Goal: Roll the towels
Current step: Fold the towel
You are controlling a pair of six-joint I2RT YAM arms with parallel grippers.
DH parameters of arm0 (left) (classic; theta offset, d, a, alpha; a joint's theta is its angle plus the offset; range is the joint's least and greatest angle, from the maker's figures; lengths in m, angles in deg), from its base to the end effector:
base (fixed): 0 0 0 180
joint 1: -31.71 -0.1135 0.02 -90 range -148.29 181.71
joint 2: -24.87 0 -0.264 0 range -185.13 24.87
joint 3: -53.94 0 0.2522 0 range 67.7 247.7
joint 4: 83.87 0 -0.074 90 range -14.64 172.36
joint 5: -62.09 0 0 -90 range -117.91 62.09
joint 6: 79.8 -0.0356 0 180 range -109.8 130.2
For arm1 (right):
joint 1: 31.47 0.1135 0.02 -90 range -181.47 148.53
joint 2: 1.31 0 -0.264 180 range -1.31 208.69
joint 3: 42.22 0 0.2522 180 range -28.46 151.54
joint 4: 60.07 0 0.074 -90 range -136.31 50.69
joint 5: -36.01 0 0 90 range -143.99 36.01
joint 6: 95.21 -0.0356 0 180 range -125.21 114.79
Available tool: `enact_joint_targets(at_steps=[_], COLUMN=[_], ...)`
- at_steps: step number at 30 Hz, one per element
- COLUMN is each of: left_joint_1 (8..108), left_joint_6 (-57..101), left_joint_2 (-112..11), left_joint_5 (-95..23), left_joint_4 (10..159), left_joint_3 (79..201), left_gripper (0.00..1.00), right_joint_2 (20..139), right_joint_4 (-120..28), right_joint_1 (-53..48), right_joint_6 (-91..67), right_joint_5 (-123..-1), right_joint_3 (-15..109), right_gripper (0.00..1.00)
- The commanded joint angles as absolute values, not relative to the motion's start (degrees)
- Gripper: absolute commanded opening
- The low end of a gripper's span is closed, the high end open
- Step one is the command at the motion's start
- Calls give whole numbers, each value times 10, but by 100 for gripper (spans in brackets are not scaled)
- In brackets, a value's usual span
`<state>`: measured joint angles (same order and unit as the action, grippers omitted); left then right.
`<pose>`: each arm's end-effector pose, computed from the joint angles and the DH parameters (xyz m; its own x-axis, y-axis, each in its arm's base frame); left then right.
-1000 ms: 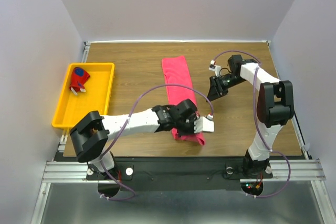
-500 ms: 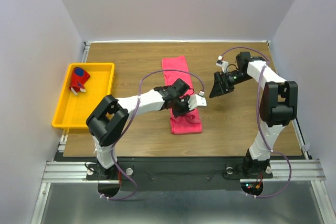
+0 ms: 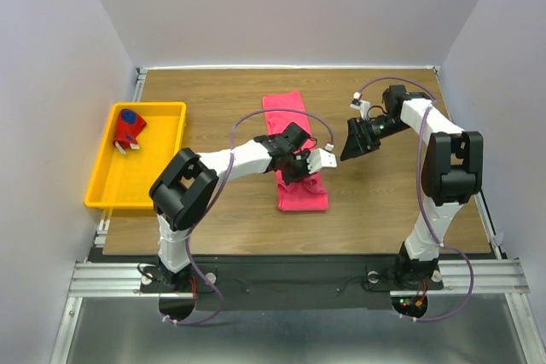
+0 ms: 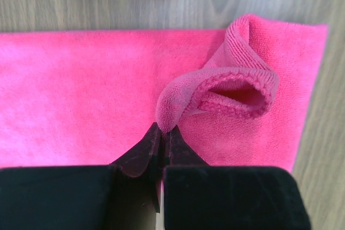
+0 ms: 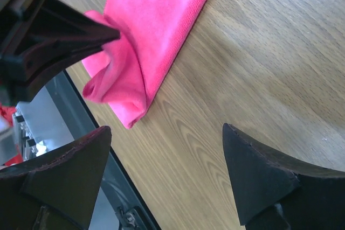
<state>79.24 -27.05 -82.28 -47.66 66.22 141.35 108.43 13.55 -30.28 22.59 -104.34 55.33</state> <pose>0.2645 -0.3067 0.1986 0.1000 0.7344 -0.6713 0.9817 0.0371 0.1869 0.3621 0.0349 0.2123 -0.8496 -0.3153 -0.4228 -0.5265 0.5536 0.6452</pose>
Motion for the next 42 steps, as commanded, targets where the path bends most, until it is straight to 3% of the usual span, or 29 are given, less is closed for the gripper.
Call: enact_joint_targets(at_steps=[1, 6, 15, 17, 20, 26, 29, 30, 31, 39, 42], left_joint_1=[783, 781, 754, 743, 720, 702, 699, 693, 692, 690, 690], left_joint_6=[-288, -287, -258, -252, -233, -222, -231, -234, -236, -255, -259], left_joint_2=[-825, -829, -815, -805, -780, -737, -741, -749, -755, -816, -838], left_joint_5=[-475, -472, -482, -491, -495, -495, -510, -519, -524, -579, -582], left_joint_4=[656, 659, 651, 642, 628, 621, 629, 630, 629, 595, 592], left_joint_3=[1441, 1438, 1458, 1466, 1472, 1433, 1424, 1426, 1430, 1481, 1484], left_gripper=[2, 2, 44, 46, 59, 63, 75, 88, 94, 99, 93], right_joint_2=[1086, 1088, 1082, 1079, 1072, 1090, 1107, 1110, 1113, 1123, 1123], right_joint_4=[147, 149, 153, 153, 152, 150, 149, 148, 146, 141, 141], right_joint_1=[-303, -303, -303, -304, -303, -294, -287, -284, -282, -273, -273], right_joint_6=[237, 240, 245, 246, 250, 250, 249, 248, 245, 236, 237], right_joint_5=[-1045, -1044, -1041, -1041, -1048, -1081, -1097, -1101, -1102, -1107, -1102], right_joint_3=[563, 564, 559, 557, 547, 529, 527, 529, 529, 528, 528], right_gripper=[88, 89, 89, 88, 81, 74, 73, 73, 73, 73, 73])
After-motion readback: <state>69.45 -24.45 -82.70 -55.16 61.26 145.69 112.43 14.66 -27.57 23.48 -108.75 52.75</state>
